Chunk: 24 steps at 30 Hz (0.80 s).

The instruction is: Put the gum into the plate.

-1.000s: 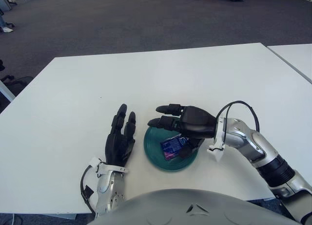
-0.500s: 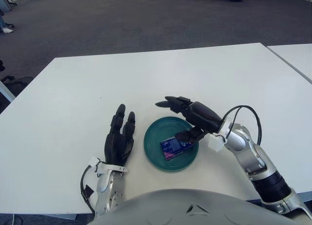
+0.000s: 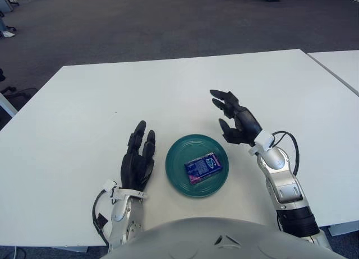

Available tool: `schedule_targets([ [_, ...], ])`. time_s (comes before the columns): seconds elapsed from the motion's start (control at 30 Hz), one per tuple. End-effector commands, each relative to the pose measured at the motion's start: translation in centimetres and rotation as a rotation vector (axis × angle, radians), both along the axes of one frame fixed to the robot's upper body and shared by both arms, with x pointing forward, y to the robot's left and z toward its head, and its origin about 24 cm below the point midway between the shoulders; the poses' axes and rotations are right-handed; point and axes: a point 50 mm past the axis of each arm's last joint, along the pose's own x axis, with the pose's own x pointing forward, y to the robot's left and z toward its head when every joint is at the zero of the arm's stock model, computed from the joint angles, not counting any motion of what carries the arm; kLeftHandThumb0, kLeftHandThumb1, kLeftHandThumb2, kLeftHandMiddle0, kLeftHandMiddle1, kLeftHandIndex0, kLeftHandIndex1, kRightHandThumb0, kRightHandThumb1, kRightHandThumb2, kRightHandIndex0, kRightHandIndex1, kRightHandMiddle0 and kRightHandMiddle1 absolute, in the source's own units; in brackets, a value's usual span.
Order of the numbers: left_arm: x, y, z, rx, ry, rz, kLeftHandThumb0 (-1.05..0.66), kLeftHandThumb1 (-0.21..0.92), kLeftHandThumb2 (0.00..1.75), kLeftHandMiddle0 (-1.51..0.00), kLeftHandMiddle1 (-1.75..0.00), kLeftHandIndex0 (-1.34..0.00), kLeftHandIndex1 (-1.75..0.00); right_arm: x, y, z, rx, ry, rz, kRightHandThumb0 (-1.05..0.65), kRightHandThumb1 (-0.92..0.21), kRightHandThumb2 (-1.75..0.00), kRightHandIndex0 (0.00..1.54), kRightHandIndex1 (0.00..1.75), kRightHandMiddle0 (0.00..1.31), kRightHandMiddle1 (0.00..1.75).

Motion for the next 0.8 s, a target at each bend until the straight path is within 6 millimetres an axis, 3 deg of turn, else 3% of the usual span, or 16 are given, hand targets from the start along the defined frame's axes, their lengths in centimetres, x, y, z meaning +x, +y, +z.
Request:
schedule_targets([
  [0.0,-0.7,-0.8,-0.7,-0.034,0.065,0.010,-0.87,0.92,0.15,-0.06,0.00,0.00,-0.44,0.4,-1.5,-0.9,0.124,0.088,-0.104,-0.99,-0.92,-0.75,0.35,0.05,0.00,0.62],
  [0.43,-1.0,-0.5,-0.6,-0.042,0.070,0.003,-0.86,0.92,0.14,-0.07,0.00,0.00,-0.42,1.4,-6.3,-3.3,0.333,0.191,-0.240,-0.88,-0.92,-0.65,0.43,0.06,0.00,0.70],
  [0.77,-1.1,-0.4,-0.4,-0.057,0.065,-0.008,-0.84,0.92,0.14,-0.07,0.00,0.00,-0.45,-0.1,-5.2,-4.8,0.326,0.215,-0.271,-0.84,-0.92,-0.65,0.45,0.06,0.00,0.75],
])
